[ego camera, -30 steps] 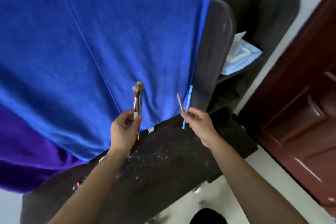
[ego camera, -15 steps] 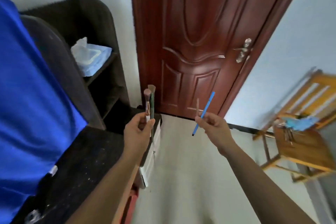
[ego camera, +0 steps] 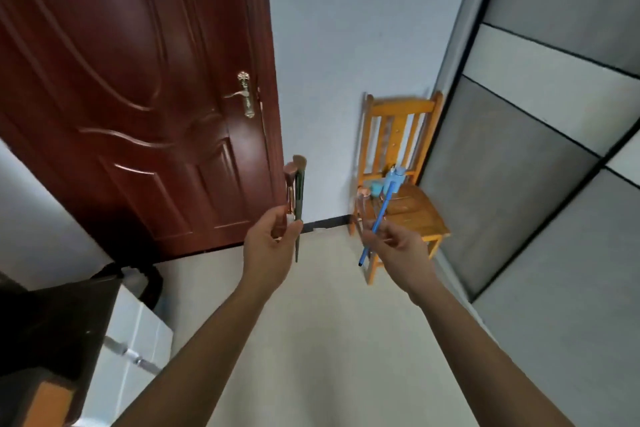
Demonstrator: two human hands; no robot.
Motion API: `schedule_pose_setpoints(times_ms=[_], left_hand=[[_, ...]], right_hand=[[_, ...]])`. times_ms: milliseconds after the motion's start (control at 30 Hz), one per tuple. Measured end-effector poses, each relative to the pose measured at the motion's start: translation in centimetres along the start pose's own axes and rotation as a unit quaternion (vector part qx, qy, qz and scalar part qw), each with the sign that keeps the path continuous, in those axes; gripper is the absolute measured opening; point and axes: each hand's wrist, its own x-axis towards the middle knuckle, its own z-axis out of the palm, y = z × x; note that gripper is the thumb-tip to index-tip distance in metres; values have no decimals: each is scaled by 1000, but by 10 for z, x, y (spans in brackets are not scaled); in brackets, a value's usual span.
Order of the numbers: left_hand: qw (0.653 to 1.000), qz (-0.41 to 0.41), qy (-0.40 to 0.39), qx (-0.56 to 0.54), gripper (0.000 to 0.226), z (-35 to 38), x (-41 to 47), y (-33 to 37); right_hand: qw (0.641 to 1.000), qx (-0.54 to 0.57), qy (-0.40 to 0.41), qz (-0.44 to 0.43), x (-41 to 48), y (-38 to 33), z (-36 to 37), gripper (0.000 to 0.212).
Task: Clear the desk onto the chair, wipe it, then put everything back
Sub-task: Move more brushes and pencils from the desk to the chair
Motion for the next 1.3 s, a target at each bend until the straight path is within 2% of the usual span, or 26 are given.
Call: schedule_pose_setpoints(times_ms=[67,167,267,533,900,1100,1167,1300], left_hand=[[1000,1,-22,-13,10,52,11,14],[999,7,-44,-12,8,112,29,30],[998,-1,-58,-11,9,149,50,34],[998,-15,-64,4,16,251,173,20],[996,-3,-84,32,20,382,369,24],[997,4,-76,33,11,453,422,22],[997,-3,-62,38,10,475,433,18],[998,-36,-16,55,8,518,450,10]], right_hand=[[1000,-6,14,1,19,14,-46,2],[999,-2,42,14,50,30,-99,8],[998,8,57,23,82,42,-129,5],[997,-10,80,22,219,69,-176,5],[990,-7,136,27,421,62,-240,10],[994,-6,110,26,508,97,-280,9],[996,-14,84,20,541,110,-293,18],[1000,5,15,23,606,134,-317,18]])
